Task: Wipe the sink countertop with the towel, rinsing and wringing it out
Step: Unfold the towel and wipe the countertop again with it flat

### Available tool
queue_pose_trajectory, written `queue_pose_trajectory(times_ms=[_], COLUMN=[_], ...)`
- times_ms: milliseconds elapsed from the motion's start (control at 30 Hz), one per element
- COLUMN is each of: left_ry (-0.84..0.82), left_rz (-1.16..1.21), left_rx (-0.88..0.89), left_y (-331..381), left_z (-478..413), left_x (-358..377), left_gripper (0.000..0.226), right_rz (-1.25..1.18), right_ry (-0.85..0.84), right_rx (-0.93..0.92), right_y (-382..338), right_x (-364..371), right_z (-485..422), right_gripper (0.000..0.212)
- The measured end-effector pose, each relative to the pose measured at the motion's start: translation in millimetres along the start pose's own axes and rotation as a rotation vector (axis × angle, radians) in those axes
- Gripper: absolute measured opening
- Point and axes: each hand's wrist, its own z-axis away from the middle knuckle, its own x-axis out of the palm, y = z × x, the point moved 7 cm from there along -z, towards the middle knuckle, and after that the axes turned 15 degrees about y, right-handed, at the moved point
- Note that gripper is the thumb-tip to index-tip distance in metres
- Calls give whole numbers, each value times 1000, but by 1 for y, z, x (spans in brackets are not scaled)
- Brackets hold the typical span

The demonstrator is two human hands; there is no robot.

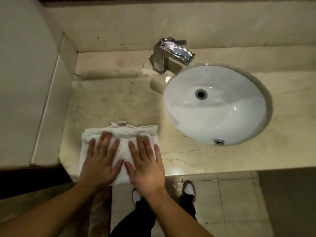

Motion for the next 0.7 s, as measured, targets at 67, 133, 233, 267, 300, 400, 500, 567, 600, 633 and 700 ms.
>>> queue_pose_trajectory(times_ms=[67,133,233,267,300,400,500,567,600,633,700], left_ry=[33,39,39,39,28,14,-55,-106,-138,-159,-181], left_rz=[9,30,66,64,66,100,144,123,117,113,97], left_rx=[4,10,17,22,20,38,84,124,130,128,127], left_y=[15,43,107,124,143,208,288,336,353,364,370], left_z=[-6,-13,-38,-39,-41,-58,-85,-99,-102,-104,-105], left_x=[1,3,9,10,13,25,33,38,41,44,48], left_gripper=[74,74,74,74,74,75,72,73,73,73,73], right_rz=[-22,-11,33,59,95,190,237,285,304,313,296], right_ry=[15,31,-7,-12,-13,-42,-52,-56,-66,-74,-71], right_rx=[3,2,38,36,34,43,92,139,150,151,146], right_y=[16,41,105,118,133,195,267,309,325,336,340], right_x=[-6,-16,-39,-45,-53,-83,-114,-133,-140,-145,-148], right_z=[1,6,16,20,25,43,62,73,77,80,79], right_gripper=[62,63,65,65,65,64,64,64,64,64,63])
